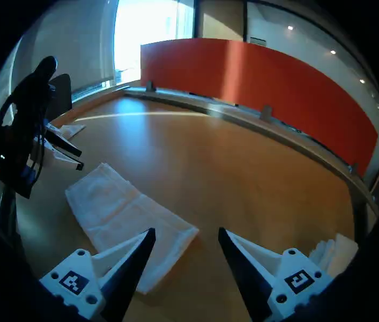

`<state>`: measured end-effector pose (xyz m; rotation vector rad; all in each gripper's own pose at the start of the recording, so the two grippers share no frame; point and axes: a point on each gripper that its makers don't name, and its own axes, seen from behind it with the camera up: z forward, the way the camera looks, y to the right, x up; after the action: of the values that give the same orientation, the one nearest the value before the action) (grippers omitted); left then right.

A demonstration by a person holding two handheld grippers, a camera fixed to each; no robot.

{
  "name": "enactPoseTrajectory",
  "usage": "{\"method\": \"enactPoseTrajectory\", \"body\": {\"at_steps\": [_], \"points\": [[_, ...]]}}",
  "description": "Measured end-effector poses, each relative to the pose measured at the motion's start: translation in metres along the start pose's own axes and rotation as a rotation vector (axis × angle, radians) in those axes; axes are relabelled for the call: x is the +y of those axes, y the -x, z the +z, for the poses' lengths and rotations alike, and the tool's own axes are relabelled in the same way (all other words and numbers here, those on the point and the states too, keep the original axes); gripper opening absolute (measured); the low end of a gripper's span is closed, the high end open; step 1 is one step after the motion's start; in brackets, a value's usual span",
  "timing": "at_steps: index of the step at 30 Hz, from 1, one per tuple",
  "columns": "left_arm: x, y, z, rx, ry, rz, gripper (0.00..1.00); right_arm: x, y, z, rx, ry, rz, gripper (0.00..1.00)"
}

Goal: Fold towel

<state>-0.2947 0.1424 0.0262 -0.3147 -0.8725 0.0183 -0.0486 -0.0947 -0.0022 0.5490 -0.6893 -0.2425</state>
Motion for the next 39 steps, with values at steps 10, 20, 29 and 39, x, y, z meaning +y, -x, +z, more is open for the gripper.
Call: {"method": "enactPoseTrajectory", "body": {"at_steps": [10,20,29,39], "points": [[0.006,0.022,-0.024,0.000,-0.009,0.000,0.89,-0.010,0.011,-0.023,0.003,0.009,0.011,0.91],[0.008,0.047,-0.048,-0.009,-0.022,-0.018,0.89,-0.021,0.025,-0.049,-0.003,0.021,0.019,0.91],[0.005,0.057,-0.056,-0.009,-0.036,-0.031,0.89,-0.025,0.030,-0.054,-0.004,0.025,0.022,0.91],[-0.004,0.072,-0.074,-0.013,-0.067,-0.040,0.89,-0.036,0.044,-0.044,-0.026,-0.004,0.001,0.91]]}}
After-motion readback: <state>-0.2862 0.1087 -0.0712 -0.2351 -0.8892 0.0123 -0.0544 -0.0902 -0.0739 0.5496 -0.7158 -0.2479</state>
